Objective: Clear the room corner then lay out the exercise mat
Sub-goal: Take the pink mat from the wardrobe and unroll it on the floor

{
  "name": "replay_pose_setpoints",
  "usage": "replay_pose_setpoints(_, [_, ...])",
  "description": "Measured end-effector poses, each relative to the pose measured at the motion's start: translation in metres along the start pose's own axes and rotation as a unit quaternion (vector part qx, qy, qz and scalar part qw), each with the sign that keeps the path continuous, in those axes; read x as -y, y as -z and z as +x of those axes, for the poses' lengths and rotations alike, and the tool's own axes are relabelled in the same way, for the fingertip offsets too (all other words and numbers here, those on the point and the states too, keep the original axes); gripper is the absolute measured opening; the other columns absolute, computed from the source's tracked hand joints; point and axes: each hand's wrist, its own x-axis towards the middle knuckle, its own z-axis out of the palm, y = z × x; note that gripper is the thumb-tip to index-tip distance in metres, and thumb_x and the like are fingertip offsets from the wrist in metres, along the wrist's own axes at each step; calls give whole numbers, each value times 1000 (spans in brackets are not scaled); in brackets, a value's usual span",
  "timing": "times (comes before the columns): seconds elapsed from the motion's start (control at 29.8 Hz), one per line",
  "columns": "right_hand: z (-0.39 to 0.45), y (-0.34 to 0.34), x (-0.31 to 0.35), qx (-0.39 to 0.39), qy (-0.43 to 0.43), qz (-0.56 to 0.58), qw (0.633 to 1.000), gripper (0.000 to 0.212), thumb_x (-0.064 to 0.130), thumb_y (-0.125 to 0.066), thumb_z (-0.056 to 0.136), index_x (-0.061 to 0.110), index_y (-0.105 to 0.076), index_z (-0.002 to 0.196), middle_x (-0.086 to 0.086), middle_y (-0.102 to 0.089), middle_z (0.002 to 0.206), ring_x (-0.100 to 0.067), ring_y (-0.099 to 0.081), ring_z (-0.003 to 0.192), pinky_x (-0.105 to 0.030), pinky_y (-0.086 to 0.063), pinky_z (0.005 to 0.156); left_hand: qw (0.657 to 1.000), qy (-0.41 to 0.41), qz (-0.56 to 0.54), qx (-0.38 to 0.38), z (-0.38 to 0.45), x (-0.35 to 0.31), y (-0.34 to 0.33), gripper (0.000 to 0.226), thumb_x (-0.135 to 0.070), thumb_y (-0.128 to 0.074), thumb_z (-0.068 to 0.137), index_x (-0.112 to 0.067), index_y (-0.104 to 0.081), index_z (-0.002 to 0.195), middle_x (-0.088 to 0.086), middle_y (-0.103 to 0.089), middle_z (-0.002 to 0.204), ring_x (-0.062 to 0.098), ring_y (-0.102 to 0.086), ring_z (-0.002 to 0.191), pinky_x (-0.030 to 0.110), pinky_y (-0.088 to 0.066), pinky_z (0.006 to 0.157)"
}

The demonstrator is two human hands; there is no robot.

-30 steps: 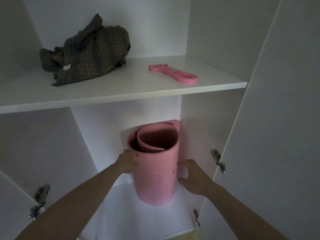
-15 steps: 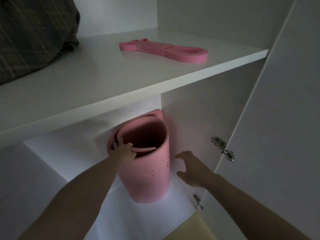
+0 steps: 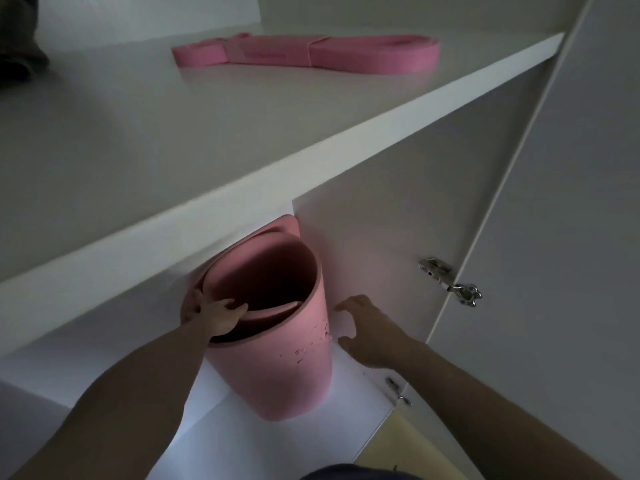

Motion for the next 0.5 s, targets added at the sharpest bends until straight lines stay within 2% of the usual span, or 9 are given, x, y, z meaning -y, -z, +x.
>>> replay_pose_setpoints(0.07, [4, -4, -3, 1, -7, 3, 1000, 61, 29, -66, 94, 26, -42, 150, 0, -29, 159, -25, -44, 139, -41, -38, 118, 999, 22, 5, -24, -9, -4, 9, 115, -107, -29, 55, -40, -49, 147, 10, -3, 170, 42, -1, 154, 58, -11, 124])
replay_pose_setpoints(0.17, [7, -9, -9, 0, -12, 0, 1000, 61, 29, -65, 94, 26, -42, 150, -1, -30, 158, -26, -44, 138, -41, -37, 117, 997, 64, 36, -38, -46, -14, 34, 102, -84, -50, 80, -12, -45, 152, 23, -13, 166, 44, -6, 153, 58, -17, 120])
replay_pose_setpoints(0.27, [10, -11, -13, -9, -22, 4, 1000, 60, 29, -66, 94, 26, -43, 149, 0, -30, 158, -26, -45, 138, -41, -38, 117, 998, 39, 54, -4, -62, -15, 41, 77, -55, -62, 93, 1, -48, 144, 20, -47, 151, 36, -47, 138, 44, -37, 116])
replay_pose_setpoints(0.34, [12, -12, -15, -9, -24, 13, 1000, 59, 29, -66, 94, 27, -44, 148, 1, -30, 158, -25, -46, 136, -41, -39, 116, 998, 50, 14, -19, -65, -9, 33, 62, -35, -69, 85, 1, -54, 134, 17, -57, 139, 34, -59, 124, 39, -50, 104])
replay_pose_setpoints(0.44, [12, -14, -18, -4, -24, 20, 1000, 58, 31, -65, 93, 27, -44, 148, 0, -31, 157, -25, -46, 136, -41, -39, 116, 991, 51, -94, -84, -64, 5, 19, 90, -26, -82, 72, 4, -30, 140, 22, -57, 129, 39, -63, 113, 41, -57, 90])
replay_pose_setpoints(0.5, [9, -15, -22, 3, -31, 25, 999, 59, 30, -65, 93, 26, -44, 149, 0, -31, 157, -24, -45, 137, -40, -38, 116, 987, 39, -138, -78, -65, 12, 15, 108, -36, -91, 66, -1, -21, 141, 22, -62, 116, 36, -68, 93, 41, -62, 72])
